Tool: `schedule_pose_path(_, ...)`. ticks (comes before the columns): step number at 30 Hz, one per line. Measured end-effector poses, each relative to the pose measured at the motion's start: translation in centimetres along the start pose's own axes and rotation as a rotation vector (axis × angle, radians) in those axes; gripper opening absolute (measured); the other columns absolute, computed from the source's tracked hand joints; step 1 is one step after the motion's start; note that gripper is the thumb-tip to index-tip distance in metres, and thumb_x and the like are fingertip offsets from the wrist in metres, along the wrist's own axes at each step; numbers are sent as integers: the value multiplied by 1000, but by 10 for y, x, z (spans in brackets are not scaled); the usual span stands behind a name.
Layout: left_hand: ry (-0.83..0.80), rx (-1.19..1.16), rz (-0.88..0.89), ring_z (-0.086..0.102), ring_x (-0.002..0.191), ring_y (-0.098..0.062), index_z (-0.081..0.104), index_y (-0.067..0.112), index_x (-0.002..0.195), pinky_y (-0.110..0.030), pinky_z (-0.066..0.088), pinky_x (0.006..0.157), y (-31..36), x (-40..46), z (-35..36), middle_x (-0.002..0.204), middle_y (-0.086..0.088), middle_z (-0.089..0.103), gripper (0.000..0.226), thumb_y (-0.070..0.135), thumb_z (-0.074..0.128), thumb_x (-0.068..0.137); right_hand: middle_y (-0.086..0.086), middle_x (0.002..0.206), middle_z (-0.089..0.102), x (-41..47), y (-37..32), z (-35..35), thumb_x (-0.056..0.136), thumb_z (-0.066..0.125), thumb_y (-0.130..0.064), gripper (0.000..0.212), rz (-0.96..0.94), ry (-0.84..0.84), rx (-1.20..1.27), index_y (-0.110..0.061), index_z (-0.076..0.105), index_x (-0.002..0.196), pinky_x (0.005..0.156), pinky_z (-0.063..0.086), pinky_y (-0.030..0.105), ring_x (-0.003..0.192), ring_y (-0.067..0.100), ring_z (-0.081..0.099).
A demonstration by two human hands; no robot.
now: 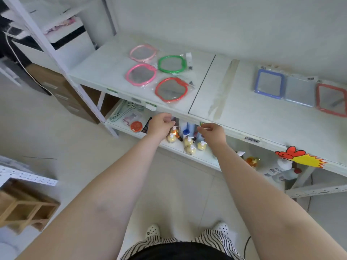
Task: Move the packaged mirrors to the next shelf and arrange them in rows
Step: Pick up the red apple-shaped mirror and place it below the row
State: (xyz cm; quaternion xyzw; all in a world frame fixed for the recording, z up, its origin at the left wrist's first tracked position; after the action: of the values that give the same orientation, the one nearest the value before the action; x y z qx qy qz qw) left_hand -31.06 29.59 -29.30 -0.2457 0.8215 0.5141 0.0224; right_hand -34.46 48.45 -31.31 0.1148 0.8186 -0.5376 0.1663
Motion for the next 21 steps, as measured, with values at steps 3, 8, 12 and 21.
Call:
schedule_pose_path(3, 25, 10, 9, 62, 108, -22, 63, 15, 119, -29, 46, 93, -21, 3, -49, 115, -9, 67, 34, 16, 66, 85, 6, 92, 68, -16, -11, 53, 80, 71, -26, 31, 7, 0, 56, -9, 68, 106, 74, 50, 33, 74, 20, 59)
schedule_pose_path(8, 26, -17, -6, 61, 110, -22, 64, 16, 117, -31, 46, 97, -38, 17, -90, 117, -9, 67, 32, 17, 64, 85, 0, 79, 64, -24, -27, 104, 79, 72, -28, 9, 33, 2, 96, -26, 63, 78, 82, 54, 38, 76, 21, 59)
schedule_pose_path(12, -5, -39, -24, 59, 112, -20, 61, 14, 122, -26, 43, 91, -41, 40, -91, 121, -7, 65, 36, 20, 64, 87, 2, 80, 65, -7, -41, 111, 81, 71, -23, 25, 79, 22, 104, -11, 66, 103, 70, 50, 31, 71, 20, 60)
schedule_pose_path(21, -78, 50, 8, 56, 119, -25, 53, 14, 130, -35, 43, 103, -20, 129, -89, 130, -8, 57, 49, 30, 64, 86, 9, 117, 66, 78, -81, 120, 77, 74, -40, 50, 129, 145, 90, -16, 59, 119, 92, 54, 44, 103, 28, 66)
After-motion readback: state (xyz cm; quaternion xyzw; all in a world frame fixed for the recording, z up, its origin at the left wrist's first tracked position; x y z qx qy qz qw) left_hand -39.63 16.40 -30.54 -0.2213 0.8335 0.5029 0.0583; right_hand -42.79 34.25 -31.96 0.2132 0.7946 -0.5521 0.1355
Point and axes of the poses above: each hand's wrist, its own x-axis towards the middle knuckle, its own z-axis out of the palm, y = z × x, the point moved 1 cm from there along x, towards the middle knuckle
